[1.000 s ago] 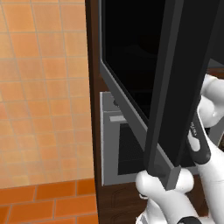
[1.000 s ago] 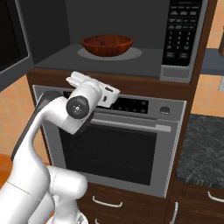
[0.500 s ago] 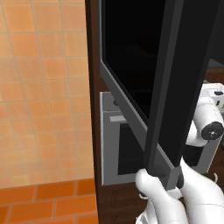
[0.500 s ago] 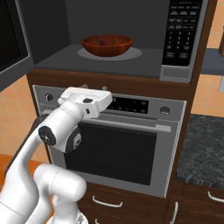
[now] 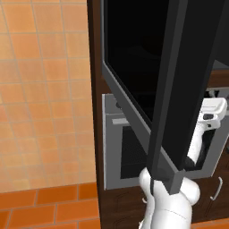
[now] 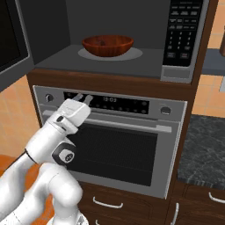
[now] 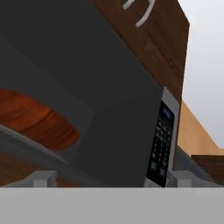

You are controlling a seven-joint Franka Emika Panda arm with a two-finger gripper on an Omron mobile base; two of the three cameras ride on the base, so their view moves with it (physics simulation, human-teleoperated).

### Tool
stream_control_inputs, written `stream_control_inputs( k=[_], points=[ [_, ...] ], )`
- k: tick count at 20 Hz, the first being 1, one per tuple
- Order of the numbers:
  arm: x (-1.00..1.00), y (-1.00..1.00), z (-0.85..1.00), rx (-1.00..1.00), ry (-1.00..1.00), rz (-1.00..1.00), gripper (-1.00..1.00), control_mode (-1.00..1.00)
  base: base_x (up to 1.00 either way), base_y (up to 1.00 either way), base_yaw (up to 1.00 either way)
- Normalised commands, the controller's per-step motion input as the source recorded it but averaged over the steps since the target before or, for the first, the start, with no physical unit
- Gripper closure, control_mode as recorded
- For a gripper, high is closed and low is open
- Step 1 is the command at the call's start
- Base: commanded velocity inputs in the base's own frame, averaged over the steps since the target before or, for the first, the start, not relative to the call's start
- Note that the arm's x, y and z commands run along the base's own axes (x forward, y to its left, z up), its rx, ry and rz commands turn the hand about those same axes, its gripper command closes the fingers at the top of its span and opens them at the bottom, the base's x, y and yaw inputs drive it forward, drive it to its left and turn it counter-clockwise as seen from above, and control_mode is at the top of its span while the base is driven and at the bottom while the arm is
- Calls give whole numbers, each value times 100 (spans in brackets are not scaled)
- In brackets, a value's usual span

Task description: Pick the potato from the sink and place it in the bowl. Then pick the bowl and place it in the microwave. Then close the microwave door and press the start button.

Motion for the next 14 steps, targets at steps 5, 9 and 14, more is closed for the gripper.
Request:
stream_control_inputs(
  k=[5,9,14],
  points=[
    [-63,84,0,-6,-6,-7,-100,-100,0,0,0],
    [-38,67,-25,-4,-5,-3,-100,-100,0,0,0],
    [-48,83,-25,0,-1,-11,-100,-100,0,0,0]
  ],
)
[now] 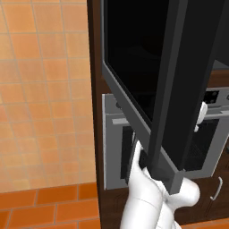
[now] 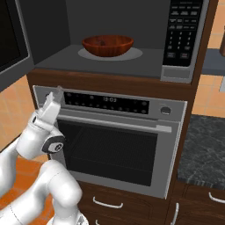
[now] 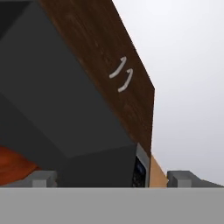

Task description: Pick the potato from the sink and place it in the bowl. Then pick the bowl and place it in the microwave. Then close the microwave door and press the start button.

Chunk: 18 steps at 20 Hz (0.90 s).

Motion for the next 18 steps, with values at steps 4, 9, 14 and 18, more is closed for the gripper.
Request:
stream_control_inputs(
  k=[4,9,14,18],
  points=[
    [-54,94,-29,0,0,-17,-100,-100,0,0,0],
    [-61,88,-33,0,-11,-13,-100,-100,0,0,0],
    [-58,81,-23,-6,-25,-13,-100,-100,0,0,0],
    [-30,67,-32,-15,-32,-9,-100,-100,0,0,0]
  ],
)
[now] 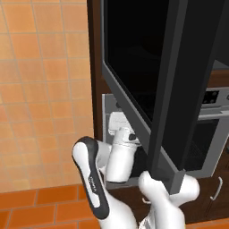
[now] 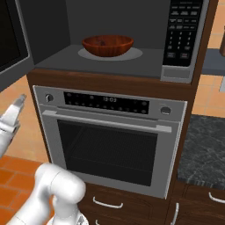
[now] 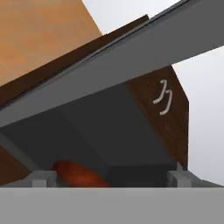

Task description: Pick the potato from the sink and place it in the bowl. Then pick the bowl and place it in the microwave. Then close the microwave door and press the start button.

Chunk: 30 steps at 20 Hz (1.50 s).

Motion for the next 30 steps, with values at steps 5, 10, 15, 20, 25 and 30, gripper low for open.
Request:
stream_control_inputs(
  k=[5,10,15,20,25,30],
  points=[
    [-70,88,0,-5,-30,-12,-100,-100,0,0,0],
    [-61,100,0,0,-10,-17,-100,-100,0,0,0],
    [-13,100,-1,-1,-1,-3,-100,-100,0,0,0],
    [-2,100,-11,0,0,0,-100,-100,0,0,0],
    [-6,77,-96,2,-7,0,-100,-100,0,0,0],
    [15,100,-26,0,0,-8,-100,-100,0,0,0]
  ],
)
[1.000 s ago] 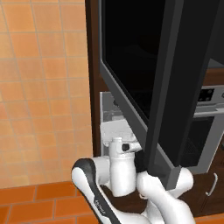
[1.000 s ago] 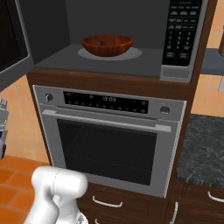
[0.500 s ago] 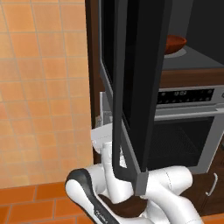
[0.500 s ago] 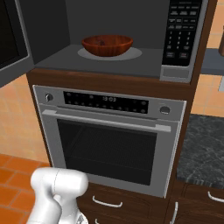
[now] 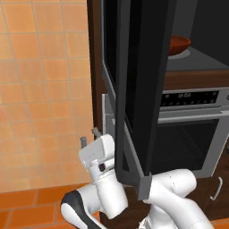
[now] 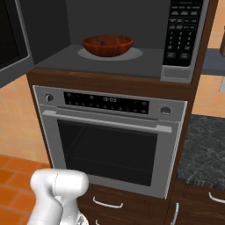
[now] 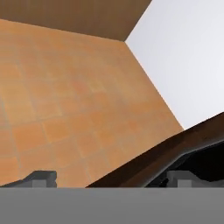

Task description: Pick the potato from the sink and place it in the bowl. Then pick the bowl and place it in the microwave. Then close the microwave door and press the start button.

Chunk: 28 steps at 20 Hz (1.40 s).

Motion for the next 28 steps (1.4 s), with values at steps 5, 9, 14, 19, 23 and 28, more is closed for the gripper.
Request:
stream_control_inputs(
  k=[5,9,14,19,23,28],
  points=[
    [-17,84,34,7,-1,-34,-100,-100,0,0,0],
    [-60,5,59,29,-4,-47,-100,-100,0,0,0],
    [-83,-33,85,42,-9,-45,-100,-100,0,0,0],
    [-100,-48,90,43,-11,-29,-100,-100,0,0,0],
    [-100,-56,87,46,-4,-17,-100,-100,0,0,0],
    [-71,-23,100,43,0,-7,-100,-100,0,0,0]
  ],
)
